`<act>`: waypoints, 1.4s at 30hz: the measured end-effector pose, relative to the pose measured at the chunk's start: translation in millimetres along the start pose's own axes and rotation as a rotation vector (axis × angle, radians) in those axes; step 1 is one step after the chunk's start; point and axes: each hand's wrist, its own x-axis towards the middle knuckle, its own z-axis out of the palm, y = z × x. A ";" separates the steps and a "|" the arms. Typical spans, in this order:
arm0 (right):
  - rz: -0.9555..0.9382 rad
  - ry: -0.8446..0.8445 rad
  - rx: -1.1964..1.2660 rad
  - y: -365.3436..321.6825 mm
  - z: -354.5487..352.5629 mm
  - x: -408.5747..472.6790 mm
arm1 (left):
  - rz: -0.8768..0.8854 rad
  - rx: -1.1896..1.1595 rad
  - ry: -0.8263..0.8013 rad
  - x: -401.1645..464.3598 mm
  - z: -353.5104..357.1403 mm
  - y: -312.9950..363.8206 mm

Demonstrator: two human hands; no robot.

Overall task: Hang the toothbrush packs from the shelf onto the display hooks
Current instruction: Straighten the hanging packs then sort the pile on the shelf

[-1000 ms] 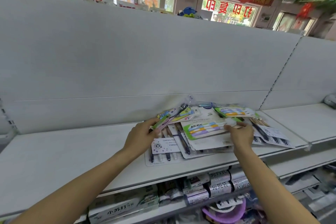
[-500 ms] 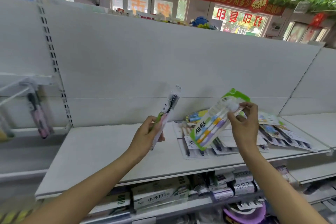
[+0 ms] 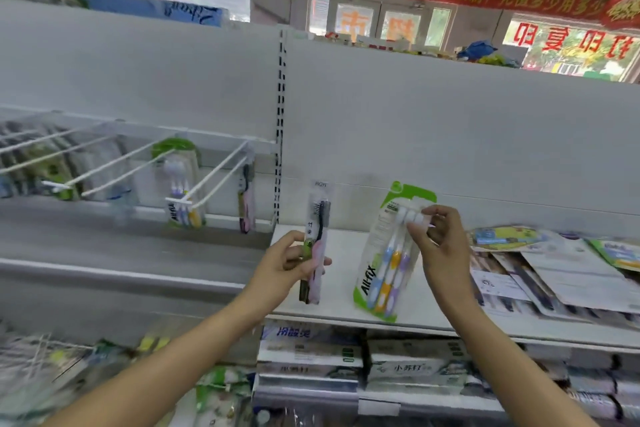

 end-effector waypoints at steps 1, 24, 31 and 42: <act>-0.005 -0.016 0.009 -2.3 9.3 -1.2 | -0.005 0.003 0.024 -5.8 -9.9 0.4; 0.030 -0.116 0.028 -29.9 130.0 -45.1 | -0.020 0.118 0.124 -52.8 -140.3 -5.6; 0.042 -0.092 0.018 -34.2 130.5 -56.2 | -0.018 0.099 0.141 -45.3 -138.6 -9.8; 0.018 -0.106 0.014 -49.8 130.2 -65.9 | -0.062 0.071 0.187 -13.5 -153.2 -18.5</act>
